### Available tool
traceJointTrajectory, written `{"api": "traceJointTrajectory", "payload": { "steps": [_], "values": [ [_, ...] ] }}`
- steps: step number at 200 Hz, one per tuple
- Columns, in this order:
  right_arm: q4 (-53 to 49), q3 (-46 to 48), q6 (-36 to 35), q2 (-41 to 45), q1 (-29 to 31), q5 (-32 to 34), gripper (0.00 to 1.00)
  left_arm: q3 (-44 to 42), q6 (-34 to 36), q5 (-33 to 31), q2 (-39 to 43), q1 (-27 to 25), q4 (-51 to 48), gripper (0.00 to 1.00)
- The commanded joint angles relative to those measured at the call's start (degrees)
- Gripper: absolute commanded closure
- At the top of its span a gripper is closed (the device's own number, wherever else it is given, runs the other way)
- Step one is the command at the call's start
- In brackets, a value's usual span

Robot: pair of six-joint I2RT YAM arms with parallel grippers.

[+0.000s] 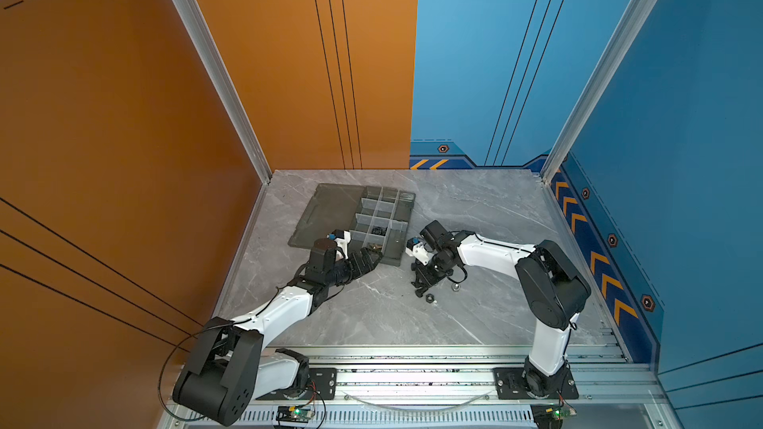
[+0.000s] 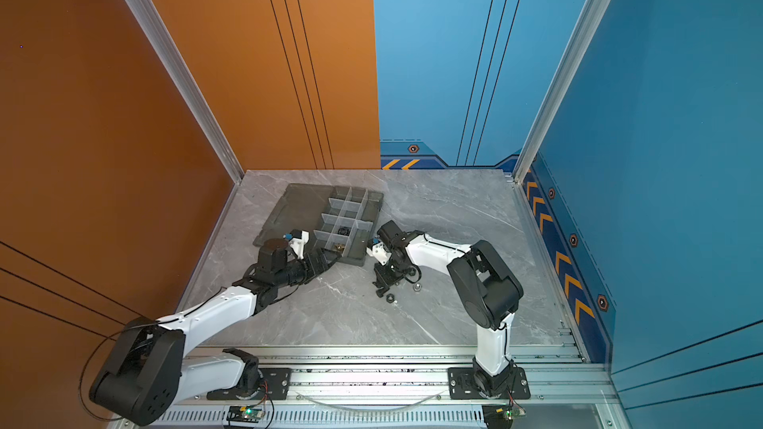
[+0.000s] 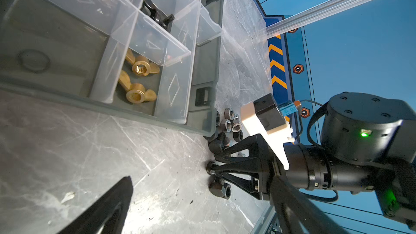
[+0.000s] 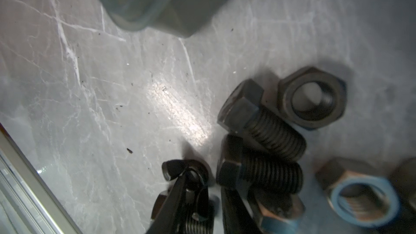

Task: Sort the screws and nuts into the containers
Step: 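Lower the right gripper into the pile and close on another black wing nut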

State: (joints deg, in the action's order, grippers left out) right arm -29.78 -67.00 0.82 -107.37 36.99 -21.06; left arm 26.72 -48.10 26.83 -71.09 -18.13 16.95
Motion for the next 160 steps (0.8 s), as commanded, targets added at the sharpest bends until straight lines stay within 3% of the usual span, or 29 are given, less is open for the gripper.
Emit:
{"api": "traceJointTrajectory", "payload": {
  "steps": [1,160],
  "values": [
    [-4.3,2.3,-1.0,0.0,0.4,3.4,0.69,1.3,-0.3,-0.7,-0.3,-0.6,0.9,0.02],
    [-5.0,2.9,-2.4,0.7,2.3,5.2,0.74,1.1,-0.4,-1.2,0.3,-1.2,1.0,0.02]
  ]
}}
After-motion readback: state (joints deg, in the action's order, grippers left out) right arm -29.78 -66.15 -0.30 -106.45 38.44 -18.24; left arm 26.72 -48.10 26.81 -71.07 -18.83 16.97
